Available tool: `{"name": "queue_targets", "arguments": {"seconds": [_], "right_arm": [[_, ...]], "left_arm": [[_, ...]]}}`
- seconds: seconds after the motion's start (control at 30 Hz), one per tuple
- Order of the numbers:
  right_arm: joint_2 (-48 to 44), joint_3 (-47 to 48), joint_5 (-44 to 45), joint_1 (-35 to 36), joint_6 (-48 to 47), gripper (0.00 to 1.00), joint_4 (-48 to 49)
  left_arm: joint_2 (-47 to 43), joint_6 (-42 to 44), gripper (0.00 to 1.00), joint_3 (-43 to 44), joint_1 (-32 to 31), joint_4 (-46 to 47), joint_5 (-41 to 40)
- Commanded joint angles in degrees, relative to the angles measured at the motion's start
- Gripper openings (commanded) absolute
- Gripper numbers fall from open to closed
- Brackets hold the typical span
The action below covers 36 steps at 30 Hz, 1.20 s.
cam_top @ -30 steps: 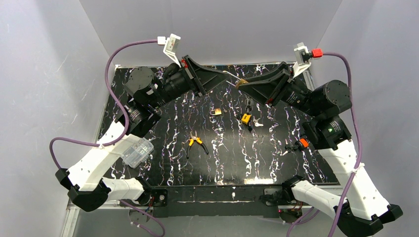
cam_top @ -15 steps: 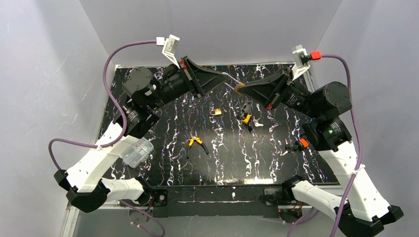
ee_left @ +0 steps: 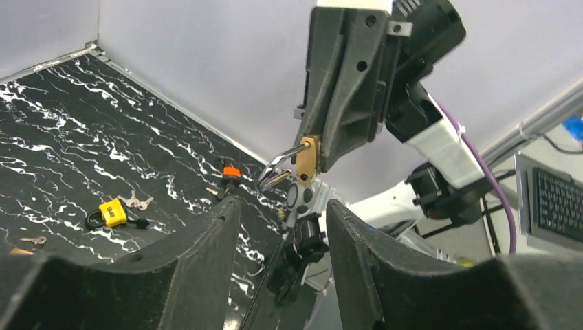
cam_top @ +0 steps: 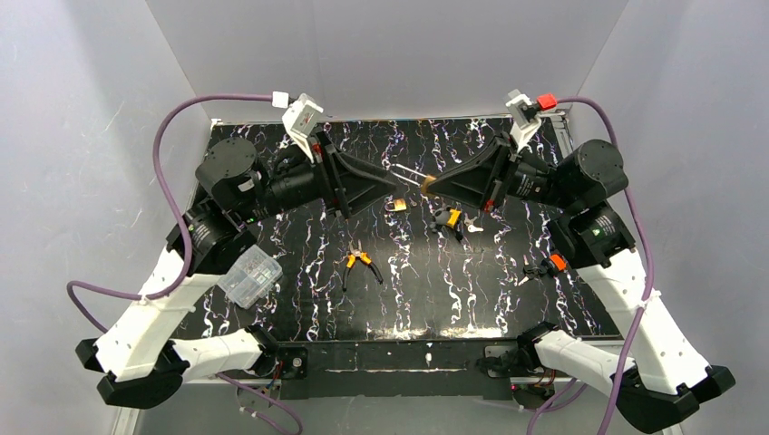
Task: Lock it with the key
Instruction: Lock the lock.
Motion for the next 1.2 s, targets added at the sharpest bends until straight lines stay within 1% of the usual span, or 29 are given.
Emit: {"name": "queue_targets", "arguments": {"seconds": [0.0, 0.1, 0.33, 0.53, 0.77, 0.93, 1.07, 1.13, 1.17], "right_arm": [[-0.31, 2.3, -6.69, 0.11, 1.58, 0.01, 2.17], [-0.08, 2.29, -8.62, 0.02, 2.16, 0.01, 2.05], [0.24, 2.2, -11.58, 0.08, 3.0, 0.01, 1.73], [0.07, 1.54, -12.15, 0.08, 2.91, 0.01, 0.82], [0.11, 1.3, -11.08, 0.08, 1.84, 0.01, -1.04], [0.17, 1.32, -10.46, 0.1, 1.51, 0.01, -1.34], [0.31, 1.58, -10.63, 0.08, 1.18, 0.01, -1.56], [0.3, 1.56, -10.61, 0.09, 1.02, 0.01, -1.56], [0.3, 1.56, -10.64, 0.08, 0.99, 0.01, -1.56]], "left_arm": [[-0.3, 7.52, 0.48, 3.49, 0.25, -7.75, 5.43], [0.56, 9.2, 0.47, 4.72, 0.36, -9.82, 8.02], [1.41, 11.19, 0.44, 5.58, 0.43, -10.91, 8.46], [1.36, 12.08, 0.43, 5.95, 0.57, -10.33, 9.13], [1.71, 12.39, 0.42, 6.96, 0.58, -8.87, 13.75], [2.58, 12.3, 0.31, 7.47, 0.54, -9.07, 15.4], [2.75, 12.01, 0.27, 7.13, 0.57, -8.78, 15.21], [2.95, 11.77, 0.22, 7.11, 0.59, -8.71, 15.15], [3.03, 11.53, 0.17, 6.97, 0.57, -8.58, 15.07]]}}
